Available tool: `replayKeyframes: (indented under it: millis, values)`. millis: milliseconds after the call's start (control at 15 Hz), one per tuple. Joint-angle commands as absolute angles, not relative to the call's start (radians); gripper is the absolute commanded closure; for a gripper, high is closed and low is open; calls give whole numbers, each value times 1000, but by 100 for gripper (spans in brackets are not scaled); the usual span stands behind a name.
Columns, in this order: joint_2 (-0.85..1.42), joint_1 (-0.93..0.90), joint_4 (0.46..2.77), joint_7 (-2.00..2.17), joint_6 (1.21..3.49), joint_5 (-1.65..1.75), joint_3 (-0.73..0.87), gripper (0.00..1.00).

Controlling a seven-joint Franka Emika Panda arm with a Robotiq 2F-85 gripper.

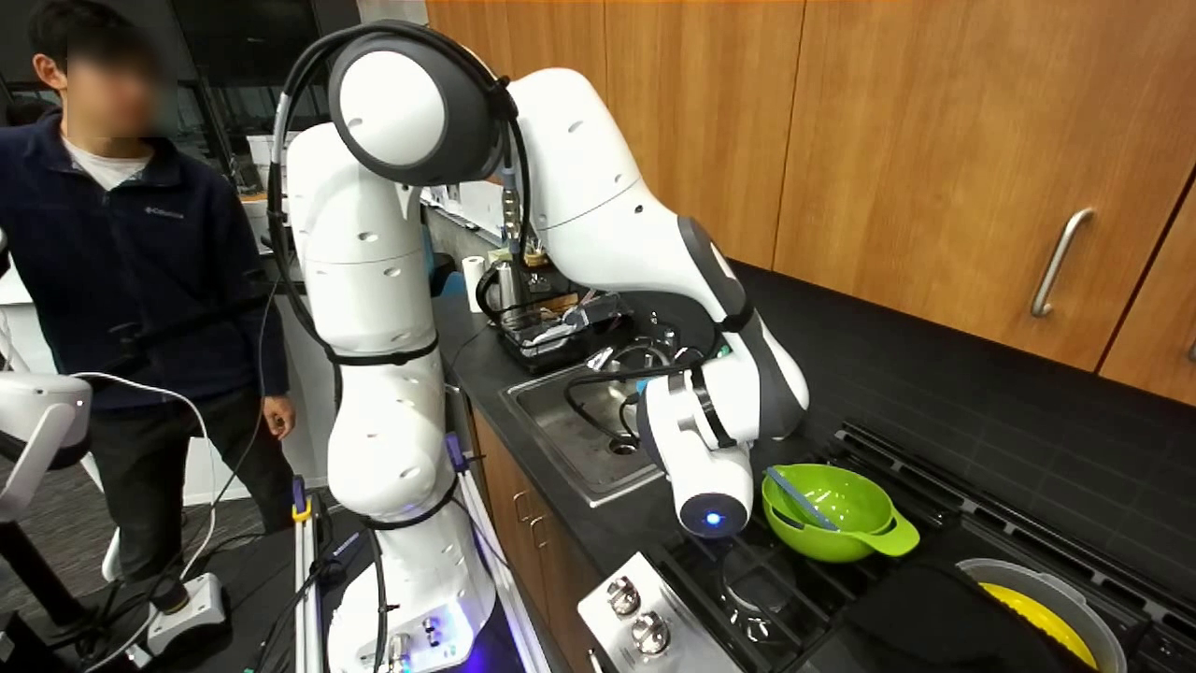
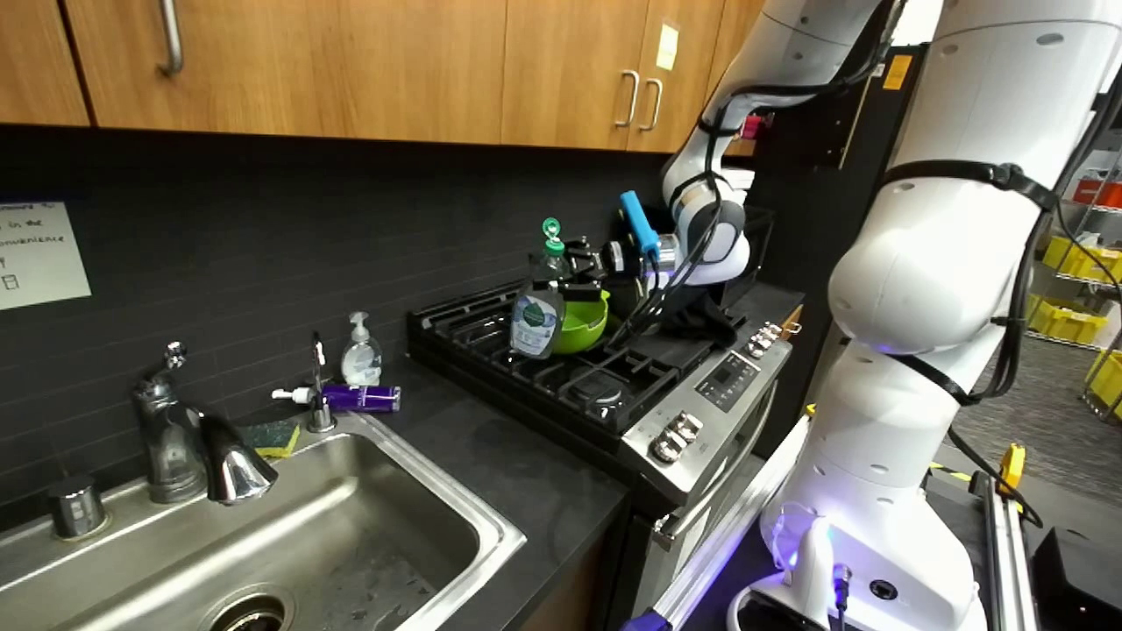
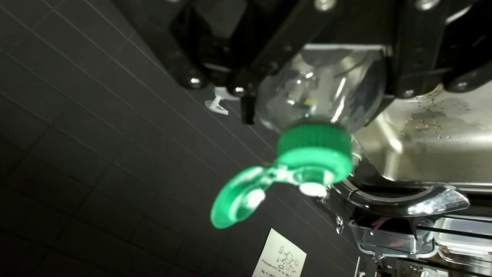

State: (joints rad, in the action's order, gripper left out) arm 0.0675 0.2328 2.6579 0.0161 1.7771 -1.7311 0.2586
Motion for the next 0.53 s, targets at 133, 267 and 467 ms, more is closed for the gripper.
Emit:
replayKeyframes:
  millis: [133, 267, 467]
  values:
    - [-19, 255, 2668, 84, 1768, -1700, 278, 61]
    - [-31, 254, 2665, 102, 1775, -1703, 276, 61]
    - [-31, 264, 2653, 121, 1756, -1698, 281, 61]
